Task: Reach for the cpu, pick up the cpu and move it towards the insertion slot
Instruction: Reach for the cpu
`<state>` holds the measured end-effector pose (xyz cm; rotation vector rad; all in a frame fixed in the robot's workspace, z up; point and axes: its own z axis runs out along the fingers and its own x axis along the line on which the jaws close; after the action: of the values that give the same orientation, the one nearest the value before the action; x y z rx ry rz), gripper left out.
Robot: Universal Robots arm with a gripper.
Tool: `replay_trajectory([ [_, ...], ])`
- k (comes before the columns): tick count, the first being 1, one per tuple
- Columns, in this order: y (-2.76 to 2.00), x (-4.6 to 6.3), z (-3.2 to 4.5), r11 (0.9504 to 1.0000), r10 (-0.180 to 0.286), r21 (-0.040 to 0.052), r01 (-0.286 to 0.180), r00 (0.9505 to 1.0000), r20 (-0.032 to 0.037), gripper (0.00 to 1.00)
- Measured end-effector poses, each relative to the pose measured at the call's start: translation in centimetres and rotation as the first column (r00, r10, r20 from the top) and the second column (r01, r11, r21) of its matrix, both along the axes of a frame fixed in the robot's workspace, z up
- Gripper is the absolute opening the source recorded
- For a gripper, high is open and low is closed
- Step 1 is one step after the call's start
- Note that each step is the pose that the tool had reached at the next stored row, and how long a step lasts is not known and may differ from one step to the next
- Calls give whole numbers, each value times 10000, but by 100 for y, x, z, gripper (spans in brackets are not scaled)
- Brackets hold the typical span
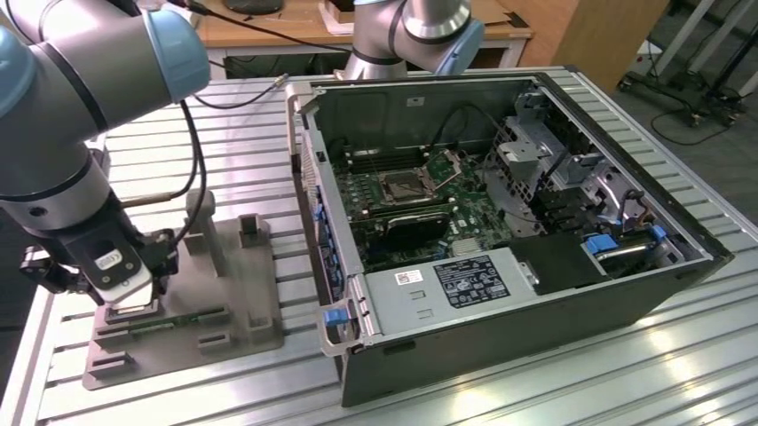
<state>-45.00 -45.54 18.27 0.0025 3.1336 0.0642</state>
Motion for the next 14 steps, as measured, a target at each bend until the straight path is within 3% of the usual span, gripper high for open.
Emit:
replay_trajectory([
  [7,0,0,-17,10000,-2,12,2,10000,0,72],
  [10,0,0,-20,10000,-2,13,2,10000,0,59],
  [14,0,0,-22,10000,-2,16,2,10000,1,59],
])
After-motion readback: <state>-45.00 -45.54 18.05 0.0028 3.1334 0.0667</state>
